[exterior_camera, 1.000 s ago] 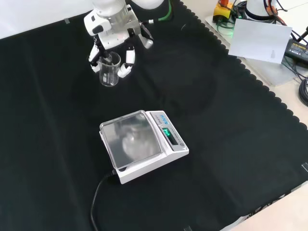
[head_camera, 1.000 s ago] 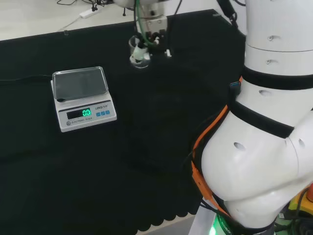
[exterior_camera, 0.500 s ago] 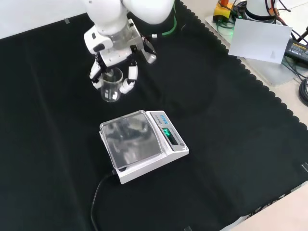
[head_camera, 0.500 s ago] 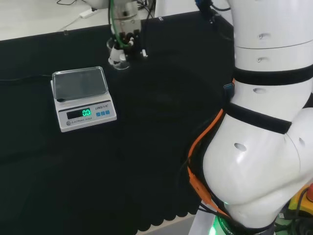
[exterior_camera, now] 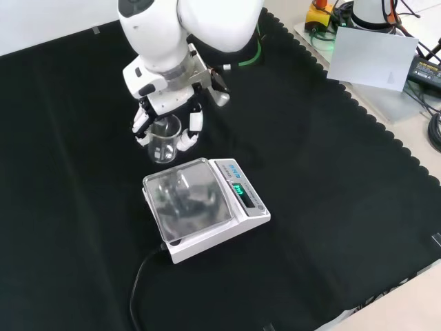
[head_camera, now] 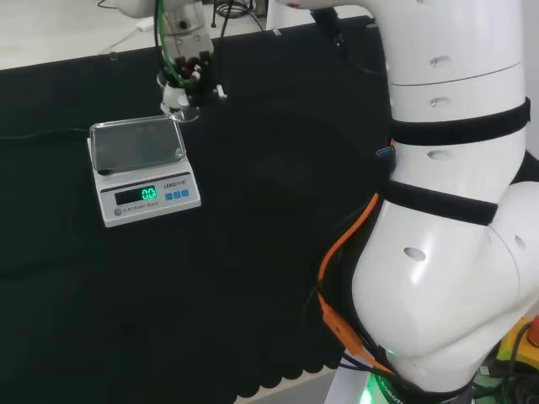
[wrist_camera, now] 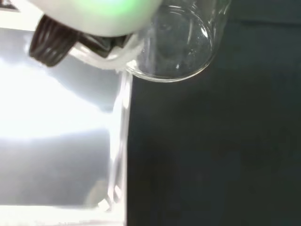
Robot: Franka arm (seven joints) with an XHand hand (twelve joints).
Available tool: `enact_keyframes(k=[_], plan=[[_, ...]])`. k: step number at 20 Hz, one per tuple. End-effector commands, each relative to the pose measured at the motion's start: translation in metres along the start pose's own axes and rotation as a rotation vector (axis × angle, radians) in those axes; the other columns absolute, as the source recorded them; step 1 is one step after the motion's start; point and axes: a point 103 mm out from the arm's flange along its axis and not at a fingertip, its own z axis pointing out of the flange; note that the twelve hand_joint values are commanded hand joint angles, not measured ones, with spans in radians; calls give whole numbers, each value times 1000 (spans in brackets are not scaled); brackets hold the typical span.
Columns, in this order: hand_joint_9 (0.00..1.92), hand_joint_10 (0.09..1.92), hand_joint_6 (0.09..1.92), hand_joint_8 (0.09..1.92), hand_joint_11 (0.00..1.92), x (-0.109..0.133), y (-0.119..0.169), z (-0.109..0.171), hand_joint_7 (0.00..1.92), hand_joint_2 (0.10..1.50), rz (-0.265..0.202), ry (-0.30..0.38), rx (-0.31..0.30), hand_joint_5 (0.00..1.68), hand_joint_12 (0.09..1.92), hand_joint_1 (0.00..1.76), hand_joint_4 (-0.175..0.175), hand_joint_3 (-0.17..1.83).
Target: Put the beaker on the electronic balance.
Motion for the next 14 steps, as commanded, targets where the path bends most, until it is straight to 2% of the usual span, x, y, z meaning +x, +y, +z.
enact_keyframes(k=[1, 9, 14], plan=[[1383, 567, 1021, 788, 1264, 38, -6, 5, 1102, 515, -115, 20, 6, 793, 932, 1157, -86, 778], [1382, 570, 1020, 788, 1265, 58, -5, 25, 1103, 515, -172, 16, 44, 795, 932, 1157, -86, 778], [1381, 571, 1020, 788, 1265, 73, -6, 35, 1103, 515, -169, 18, 57, 796, 932, 1157, -86, 778]])
